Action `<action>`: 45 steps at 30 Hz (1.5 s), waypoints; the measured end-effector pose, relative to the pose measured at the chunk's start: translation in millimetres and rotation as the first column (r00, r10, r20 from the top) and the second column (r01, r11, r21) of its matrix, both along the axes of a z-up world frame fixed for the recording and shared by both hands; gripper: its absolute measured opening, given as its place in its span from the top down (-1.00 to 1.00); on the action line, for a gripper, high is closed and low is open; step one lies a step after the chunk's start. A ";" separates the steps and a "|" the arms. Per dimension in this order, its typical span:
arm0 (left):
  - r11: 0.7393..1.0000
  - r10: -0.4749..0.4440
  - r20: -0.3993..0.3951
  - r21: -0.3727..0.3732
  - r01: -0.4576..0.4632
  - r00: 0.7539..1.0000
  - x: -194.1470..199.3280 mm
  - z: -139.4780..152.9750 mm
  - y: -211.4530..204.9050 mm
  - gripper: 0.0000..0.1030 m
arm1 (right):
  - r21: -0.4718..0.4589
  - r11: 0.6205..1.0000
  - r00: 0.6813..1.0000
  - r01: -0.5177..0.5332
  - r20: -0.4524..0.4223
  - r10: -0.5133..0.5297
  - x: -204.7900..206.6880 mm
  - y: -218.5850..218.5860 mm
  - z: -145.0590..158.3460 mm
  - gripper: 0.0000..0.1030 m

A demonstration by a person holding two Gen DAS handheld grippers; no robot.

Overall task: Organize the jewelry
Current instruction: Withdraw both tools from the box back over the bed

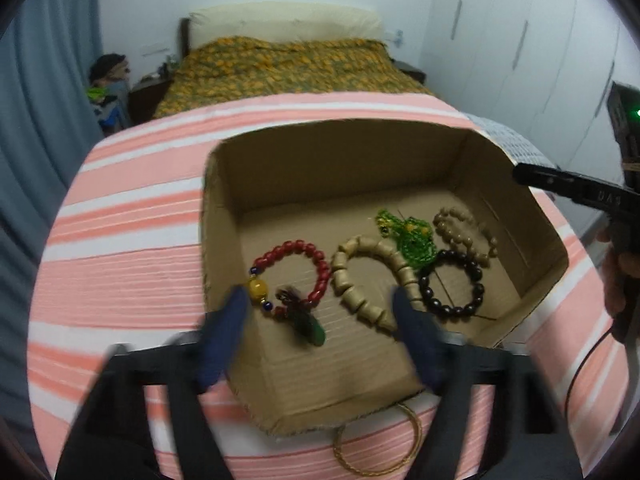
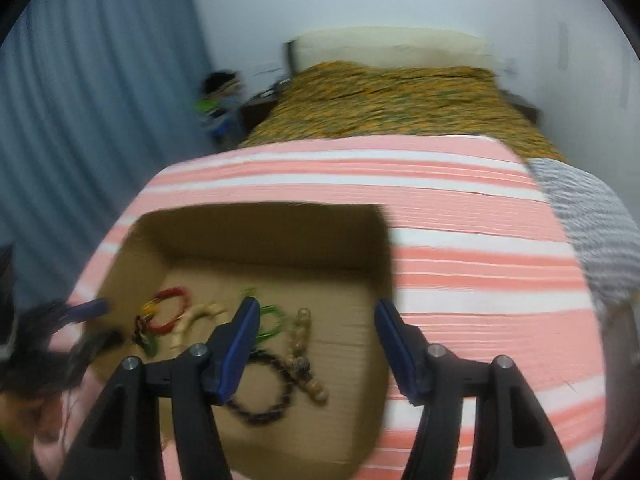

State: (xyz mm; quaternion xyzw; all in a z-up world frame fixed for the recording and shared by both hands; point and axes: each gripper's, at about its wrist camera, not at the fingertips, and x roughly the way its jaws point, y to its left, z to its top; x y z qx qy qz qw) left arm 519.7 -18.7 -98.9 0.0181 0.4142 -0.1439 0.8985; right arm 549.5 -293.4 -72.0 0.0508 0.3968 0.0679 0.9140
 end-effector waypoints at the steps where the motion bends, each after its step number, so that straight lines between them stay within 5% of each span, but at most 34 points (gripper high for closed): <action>1: 1.000 -0.007 0.017 -0.004 0.007 1.000 -7.4 2.0 2.0 -0.60 | 0.008 1.000 1.000 0.011 0.024 -0.012 -9.8 -4.9 3.6 -0.20; 8: 1.000 -0.026 0.049 -0.012 0.027 0.998 -74.5 11.9 18.2 -0.89 | -0.019 0.999 0.996 -0.042 0.079 0.044 -85.9 1.5 18.5 -0.25; 18: 0.999 0.034 -0.024 0.041 -0.033 0.999 -177.7 -25.0 47.7 -0.91 | -0.178 0.978 0.993 -0.104 -0.065 0.094 -224.4 30.9 -51.7 -0.25; 25: 0.997 0.082 -0.046 0.020 -0.081 0.996 -237.6 -58.2 63.1 -0.91 | -0.187 0.982 0.999 -0.033 -0.027 0.029 -302.9 20.9 -64.5 -0.26; 45: 0.985 0.131 -0.051 0.115 -0.125 0.990 -247.1 -79.9 53.9 -0.99 | -0.136 0.991 0.999 -0.003 -0.054 -0.005 -313.4 24.5 -81.1 -0.37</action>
